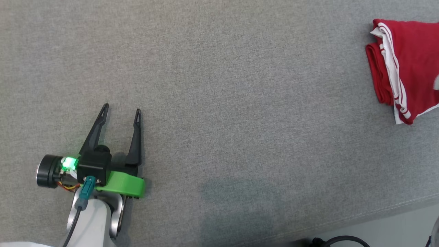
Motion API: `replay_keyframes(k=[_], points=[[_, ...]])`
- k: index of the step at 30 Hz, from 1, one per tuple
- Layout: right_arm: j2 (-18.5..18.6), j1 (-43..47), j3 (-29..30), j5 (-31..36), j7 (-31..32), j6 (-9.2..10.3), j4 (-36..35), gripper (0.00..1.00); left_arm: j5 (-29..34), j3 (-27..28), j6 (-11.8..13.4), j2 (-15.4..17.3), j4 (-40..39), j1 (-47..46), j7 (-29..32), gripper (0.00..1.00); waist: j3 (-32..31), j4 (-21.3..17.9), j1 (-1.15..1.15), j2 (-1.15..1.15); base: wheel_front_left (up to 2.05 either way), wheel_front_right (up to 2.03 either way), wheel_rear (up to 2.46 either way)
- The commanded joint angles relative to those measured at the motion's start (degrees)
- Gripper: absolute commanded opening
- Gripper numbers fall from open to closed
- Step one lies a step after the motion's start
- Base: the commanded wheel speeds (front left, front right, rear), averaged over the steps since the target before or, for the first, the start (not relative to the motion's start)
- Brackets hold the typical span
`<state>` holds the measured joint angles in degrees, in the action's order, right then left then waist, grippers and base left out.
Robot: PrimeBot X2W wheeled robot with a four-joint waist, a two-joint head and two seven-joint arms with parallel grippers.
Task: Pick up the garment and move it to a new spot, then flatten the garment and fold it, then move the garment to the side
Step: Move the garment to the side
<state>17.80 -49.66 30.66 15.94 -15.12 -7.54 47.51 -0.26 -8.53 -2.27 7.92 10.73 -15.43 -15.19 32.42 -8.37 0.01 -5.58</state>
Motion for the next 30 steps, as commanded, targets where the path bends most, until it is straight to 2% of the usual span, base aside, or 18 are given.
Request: replay_keyframes(k=[1, 5, 10, 17, 24, 30], points=[[-1.32, 1.58, -2.59, -0.82, 0.0, 0.11, -1.86, 1.0, -0.6, 0.28, 0.41, -0.36, 0.45, 1.47, 0.1, 1.0, -3.51, -0.43, -0.01, 0.0, 0.0, 0.0, 0.0], [-4.97, 4.88, -11.42, -5.21, 0.0, 0.11, -7.52, 1.0, -1.39, 0.82, 0.75, -1.14, 1.17, 3.18, 0.08, 1.0, -7.69, -0.63, -0.01, 0.0, 0.0, 0.0, 0.0], [-7.73, 12.14, -22.05, -12.9, 0.0, 0.11, -12.94, 1.0, -2.23, 1.98, 1.0, -2.66, 2.0, 5.68, 0.08, 1.0, -13.22, -0.07, -0.01, 0.0, 0.0, 0.0, 0.0], [-9.46, 20.83, -30.53, -19.67, 0.0, 0.11, -14.63, 1.0, -2.73, 3.04, 0.72, -3.94, 3.5, 8.71, 0.07, 1.0, -18.87, 2.16, -0.01, 0.0, 0.0, 0.0, 0.0], [-11.68, 29.37, -33.96, -22.86, 0.0, 0.11, -15.78, 1.0, -3.46, 4.41, 1.14, -4.54, 4.65, 12.54, 0.08, 1.0, -23.65, 4.22, -0.01, 0.0, 0.0, 0.0, 0.0], [-12.82, 33.54, -33.31, -24.07, 0.0, 0.11, -19.46, 1.0, -3.74, 5.43, 1.06, -4.83, 5.07, 14.4, 0.08, 1.0, -25.86, 5.07, -0.01, 0.0, 0.0, 0.0, 0.0]])
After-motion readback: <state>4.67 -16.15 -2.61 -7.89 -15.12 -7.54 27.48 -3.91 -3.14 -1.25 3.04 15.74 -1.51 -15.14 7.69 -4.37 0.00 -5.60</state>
